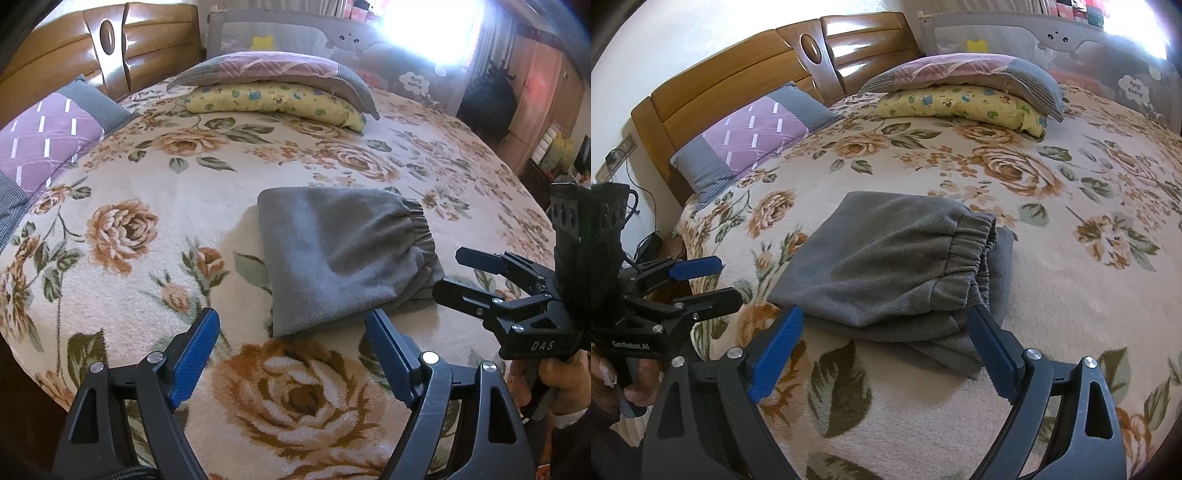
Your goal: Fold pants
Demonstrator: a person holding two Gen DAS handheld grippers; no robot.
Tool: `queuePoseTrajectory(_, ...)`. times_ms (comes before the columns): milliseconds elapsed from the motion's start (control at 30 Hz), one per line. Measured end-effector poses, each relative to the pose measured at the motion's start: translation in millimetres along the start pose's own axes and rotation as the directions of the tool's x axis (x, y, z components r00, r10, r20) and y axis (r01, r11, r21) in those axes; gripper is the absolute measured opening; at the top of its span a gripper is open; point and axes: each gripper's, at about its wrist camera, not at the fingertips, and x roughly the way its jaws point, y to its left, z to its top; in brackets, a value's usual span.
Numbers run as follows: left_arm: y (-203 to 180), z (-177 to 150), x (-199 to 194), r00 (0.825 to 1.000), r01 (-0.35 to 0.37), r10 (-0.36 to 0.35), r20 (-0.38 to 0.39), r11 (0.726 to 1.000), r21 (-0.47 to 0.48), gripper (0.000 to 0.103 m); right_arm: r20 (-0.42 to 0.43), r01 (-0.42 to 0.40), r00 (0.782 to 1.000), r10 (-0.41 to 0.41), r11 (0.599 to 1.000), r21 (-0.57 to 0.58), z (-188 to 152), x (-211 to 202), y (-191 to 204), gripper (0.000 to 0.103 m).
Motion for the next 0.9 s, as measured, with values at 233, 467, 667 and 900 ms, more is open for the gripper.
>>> queuePoseTrajectory(233,1.5,0.6,-2.4,1.0,0.008,-0.008,0.026,1.0,-0.005,0.083,-0.001,-0.001,1.0,0.001,1.0,-0.002,-0.4,0.8,2.1,0.092)
queuePoseTrajectory(467,-0.7,1.7,-1.4,0.999,-0.012,0.012,0.044,1.0,0.014,0.083,-0.005,0.001,1.0,-0.001,1.0,0.0,-1.9,3.1,2.5,0.092)
queuePoseTrajectory(667,0.7,1.0,1.9,0.999,-0.018,0.018,0.033,1.0,0.013,0.083,-0.008,-0.001,1.0,0.001,1.0,0.003,-3.0,6.2,0.2,0.092)
queuePoseTrajectory(900,3.6,1.1,4.8,1.0,-0.019,0.018,0.024,1.0,0.007,0.083,-0.007,-0.001,1.0,0.001,1.0,0.005,-3.0,6.8,0.0,0.092)
